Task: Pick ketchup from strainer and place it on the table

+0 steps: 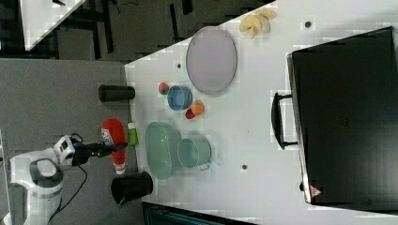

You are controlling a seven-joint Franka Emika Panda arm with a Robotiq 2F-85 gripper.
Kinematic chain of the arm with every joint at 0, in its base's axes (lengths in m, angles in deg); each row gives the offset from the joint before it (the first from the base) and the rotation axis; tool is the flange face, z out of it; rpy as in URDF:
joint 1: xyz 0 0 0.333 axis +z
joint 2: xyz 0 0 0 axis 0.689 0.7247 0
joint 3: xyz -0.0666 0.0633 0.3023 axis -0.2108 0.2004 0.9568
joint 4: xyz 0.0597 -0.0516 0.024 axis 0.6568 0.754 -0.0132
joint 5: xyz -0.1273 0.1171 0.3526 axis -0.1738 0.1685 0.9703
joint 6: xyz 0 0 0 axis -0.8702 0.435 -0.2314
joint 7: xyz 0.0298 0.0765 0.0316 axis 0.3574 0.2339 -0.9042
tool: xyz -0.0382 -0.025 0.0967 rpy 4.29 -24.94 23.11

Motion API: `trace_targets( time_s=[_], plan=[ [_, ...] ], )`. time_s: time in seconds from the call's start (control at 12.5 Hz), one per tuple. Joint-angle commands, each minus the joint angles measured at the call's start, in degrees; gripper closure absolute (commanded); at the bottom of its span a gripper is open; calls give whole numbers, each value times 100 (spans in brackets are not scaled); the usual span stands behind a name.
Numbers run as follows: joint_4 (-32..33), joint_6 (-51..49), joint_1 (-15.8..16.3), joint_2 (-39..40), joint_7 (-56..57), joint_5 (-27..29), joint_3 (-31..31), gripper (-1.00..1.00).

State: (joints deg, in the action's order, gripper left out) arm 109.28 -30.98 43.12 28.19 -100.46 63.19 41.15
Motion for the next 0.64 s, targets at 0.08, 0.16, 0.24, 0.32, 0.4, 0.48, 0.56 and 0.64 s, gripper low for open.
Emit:
trace_targets(
  time_s=[0.08,0.16,0.24,0.32,0.4,0.48,0.56,0.64],
  plan=[
    [-101,-230,-550,130,810,16,-315,-21],
    [-142,-230,-709,126,985,16,-452,-21],
    [-170,-221,-858,126,1154,16,-601,-21],
    [-192,-172,-1005,124,1273,13,-753,-21],
    [-211,-110,-1147,124,1328,13,-923,-21],
    [-223,-24,-1275,124,1352,10,-1086,-21],
    [-224,9,-1392,124,1384,8,-1253,-21],
    [-222,19,-1492,125,1487,8,-1402,-21]
  ],
)
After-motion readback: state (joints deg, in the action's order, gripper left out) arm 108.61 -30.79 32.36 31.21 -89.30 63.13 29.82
